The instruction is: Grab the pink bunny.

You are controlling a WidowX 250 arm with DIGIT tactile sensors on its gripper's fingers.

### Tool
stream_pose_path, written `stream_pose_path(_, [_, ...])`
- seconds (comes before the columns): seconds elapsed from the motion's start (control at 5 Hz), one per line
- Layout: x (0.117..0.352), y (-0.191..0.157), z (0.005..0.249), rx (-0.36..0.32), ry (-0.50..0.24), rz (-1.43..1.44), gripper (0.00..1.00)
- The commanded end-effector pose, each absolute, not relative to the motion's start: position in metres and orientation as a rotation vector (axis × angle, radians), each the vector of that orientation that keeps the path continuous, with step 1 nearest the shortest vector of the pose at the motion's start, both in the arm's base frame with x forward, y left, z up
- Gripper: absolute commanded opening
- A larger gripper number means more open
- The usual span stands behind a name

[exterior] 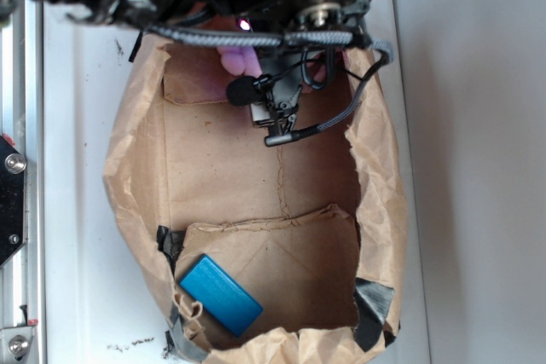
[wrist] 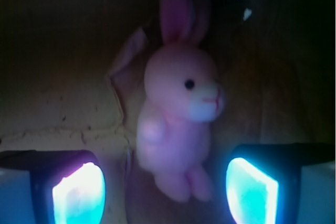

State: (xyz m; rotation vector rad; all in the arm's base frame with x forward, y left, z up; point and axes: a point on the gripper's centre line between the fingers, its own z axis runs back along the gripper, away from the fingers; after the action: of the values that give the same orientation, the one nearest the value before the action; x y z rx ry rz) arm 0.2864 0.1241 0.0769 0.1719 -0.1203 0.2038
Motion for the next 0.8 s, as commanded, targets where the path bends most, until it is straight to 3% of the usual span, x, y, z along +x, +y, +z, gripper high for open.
stream_pose_path(0.0, [0.309, 0.146, 0.085, 0.226, -0.180, 0.259, 1.00])
stream_pose_path(0.4, [0.327, 0.149, 0.063, 0.249, -0.153, 0.243, 1.00])
stream_pose_path(0.6, [0.326, 0.146, 0.064, 0.236, -0.151, 0.231, 1.00])
